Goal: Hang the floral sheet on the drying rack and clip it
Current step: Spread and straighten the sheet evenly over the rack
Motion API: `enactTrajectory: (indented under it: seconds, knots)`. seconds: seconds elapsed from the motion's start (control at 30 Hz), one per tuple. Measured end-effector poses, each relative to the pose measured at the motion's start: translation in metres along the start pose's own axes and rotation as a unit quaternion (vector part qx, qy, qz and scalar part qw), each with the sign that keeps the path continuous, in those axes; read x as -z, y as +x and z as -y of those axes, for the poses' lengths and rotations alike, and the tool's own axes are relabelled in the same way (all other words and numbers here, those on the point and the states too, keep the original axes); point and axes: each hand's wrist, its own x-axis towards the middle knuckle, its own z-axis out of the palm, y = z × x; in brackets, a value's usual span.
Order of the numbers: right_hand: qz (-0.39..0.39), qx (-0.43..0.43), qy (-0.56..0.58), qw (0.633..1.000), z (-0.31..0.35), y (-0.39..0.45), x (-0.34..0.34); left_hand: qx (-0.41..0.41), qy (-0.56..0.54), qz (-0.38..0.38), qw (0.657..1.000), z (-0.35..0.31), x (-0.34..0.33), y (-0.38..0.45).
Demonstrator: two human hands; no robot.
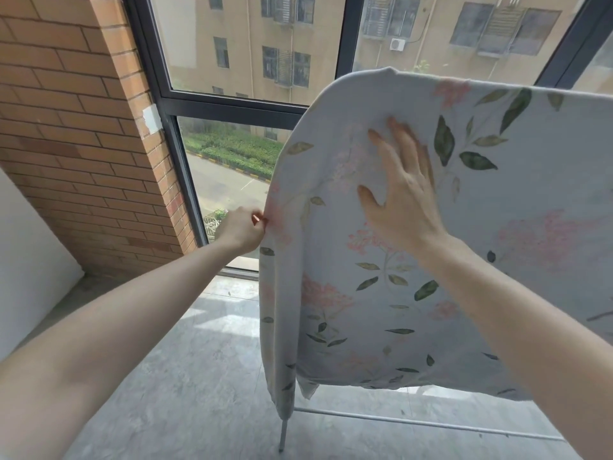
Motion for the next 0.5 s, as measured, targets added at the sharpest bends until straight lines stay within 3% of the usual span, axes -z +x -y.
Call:
enactTrajectory:
  seconds: [0.17,0.23,0.37,0.5]
  knots:
    - [0.107,-0.046,0.045,0.992,-0.011,-0.070,-0.031,0.014,0.048,0.090,0.995,0.023,-0.028,-0.013]
    - [0.128,-0.043,0.049,0.990,-0.013,-0.082,-0.036,0.016,0.050,0.086,0.995,0.028,-0.037,-0.015]
    - [0.072,-0.031,0.066,0.995,-0.011,-0.056,-0.016,0.033,0.030,0.054,0.998,0.029,-0.028,-0.005]
    - [0.018,-0.002,0.066,0.998,-0.003,-0.021,0.005,0.065,-0.092,-0.019,0.993,0.028,0.001,0.016]
